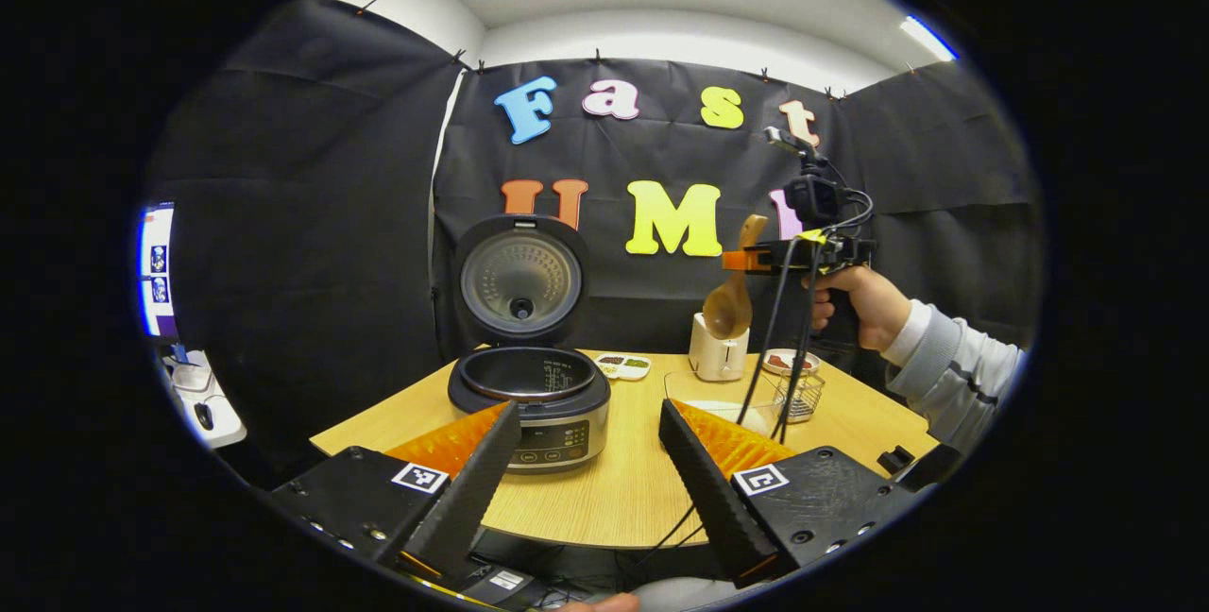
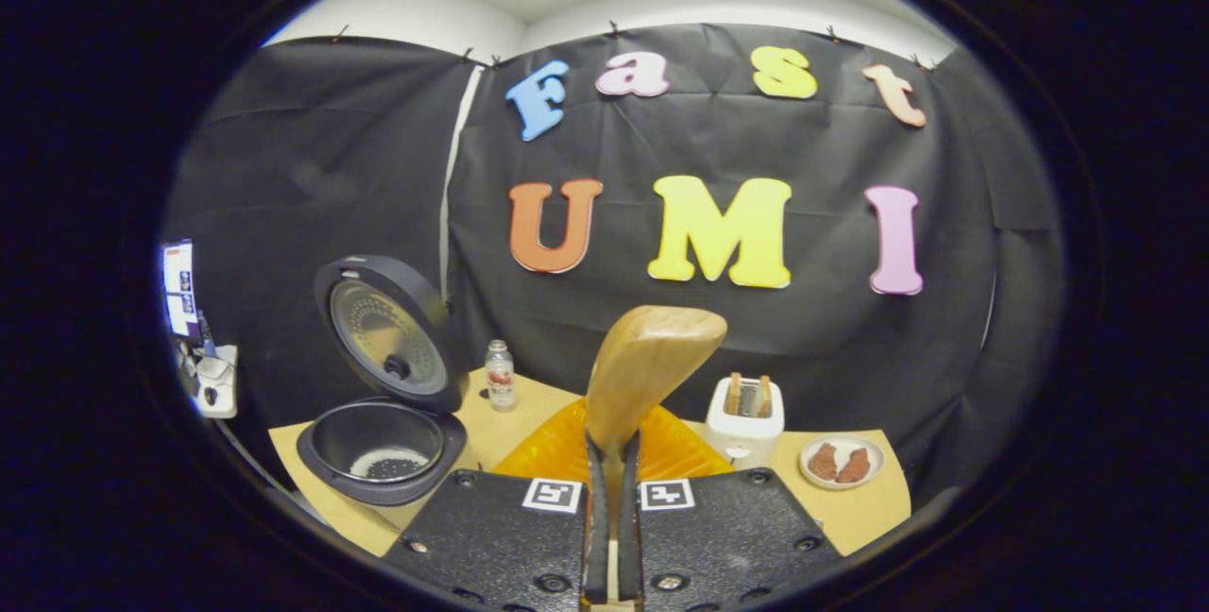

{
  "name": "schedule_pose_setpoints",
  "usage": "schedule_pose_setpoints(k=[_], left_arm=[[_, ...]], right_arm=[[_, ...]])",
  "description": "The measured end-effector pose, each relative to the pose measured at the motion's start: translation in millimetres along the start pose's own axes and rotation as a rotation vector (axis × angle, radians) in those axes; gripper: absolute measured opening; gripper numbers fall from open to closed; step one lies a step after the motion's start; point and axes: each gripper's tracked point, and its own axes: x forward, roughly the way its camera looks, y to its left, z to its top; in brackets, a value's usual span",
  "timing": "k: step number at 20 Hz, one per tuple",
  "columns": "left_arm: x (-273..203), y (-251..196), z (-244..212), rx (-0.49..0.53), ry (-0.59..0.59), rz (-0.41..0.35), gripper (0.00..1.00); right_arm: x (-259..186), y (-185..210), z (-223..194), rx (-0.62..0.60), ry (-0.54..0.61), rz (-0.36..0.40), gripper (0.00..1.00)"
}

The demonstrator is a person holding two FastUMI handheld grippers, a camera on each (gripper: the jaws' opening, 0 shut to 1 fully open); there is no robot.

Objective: Close the left gripper, press the button to open the rice cooker; take a wooden spoon from the chopstick holder with the right hand, scoop a spoonful of rice and pour it into the rice cooker, then put the wooden spoon back into the chopstick holder.

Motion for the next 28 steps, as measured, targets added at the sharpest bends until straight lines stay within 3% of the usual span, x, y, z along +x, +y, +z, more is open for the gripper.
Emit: schedule_pose_setpoints(k=[5, 11, 24, 28], left_arm=[[13, -21, 5, 0.010, 0.000, -0.021, 0.94], [26, -33, 4, 0.009, 0.006, -0.026, 0.94], [47, -26, 5, -0.001, -0.016, -0.016, 0.94], [58, -15, 2, 0.001, -0.008, -0.003, 0.94]], right_arm=[[-23, -89, -14, 0.006, 0.005, -0.143, 0.10], [-28, -149, -57, 0.066, 0.054, -0.212, 0.11], [1, -186, -141, 0.186, 0.122, -0.229, 0.13], [4, -198, -149, 0.240, 0.111, -0.241, 0.24]])
